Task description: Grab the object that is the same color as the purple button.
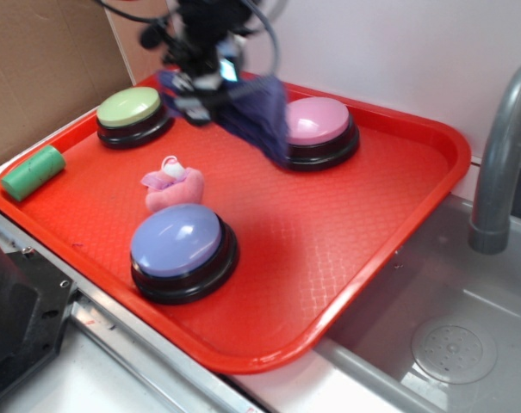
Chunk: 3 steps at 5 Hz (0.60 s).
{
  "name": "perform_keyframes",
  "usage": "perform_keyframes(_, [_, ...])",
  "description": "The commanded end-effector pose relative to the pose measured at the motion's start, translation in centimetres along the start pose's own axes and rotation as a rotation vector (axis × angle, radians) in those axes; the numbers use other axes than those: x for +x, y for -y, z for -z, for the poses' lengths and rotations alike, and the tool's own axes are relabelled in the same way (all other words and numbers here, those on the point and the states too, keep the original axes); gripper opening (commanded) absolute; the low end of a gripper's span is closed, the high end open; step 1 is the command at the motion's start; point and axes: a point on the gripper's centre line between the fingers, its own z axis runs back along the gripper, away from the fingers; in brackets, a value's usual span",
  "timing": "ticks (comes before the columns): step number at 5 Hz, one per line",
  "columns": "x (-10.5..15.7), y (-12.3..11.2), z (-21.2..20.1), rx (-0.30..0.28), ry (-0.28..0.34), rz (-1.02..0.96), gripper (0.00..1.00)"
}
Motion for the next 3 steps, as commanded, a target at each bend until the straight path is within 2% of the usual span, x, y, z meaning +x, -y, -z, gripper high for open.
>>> perform_keyframes(1, [-5.5, -1.0, -2.6, 0.016, -0.050, -0.499, 0.00])
perform_keyframes(2, [-7.7, -0.7, -2.1, 0.027, -0.112, -0.679, 0.00])
perform_keyframes(3, [-7.2, -0.8, -1.7, 0.012, -0.116, -0.705, 0.00])
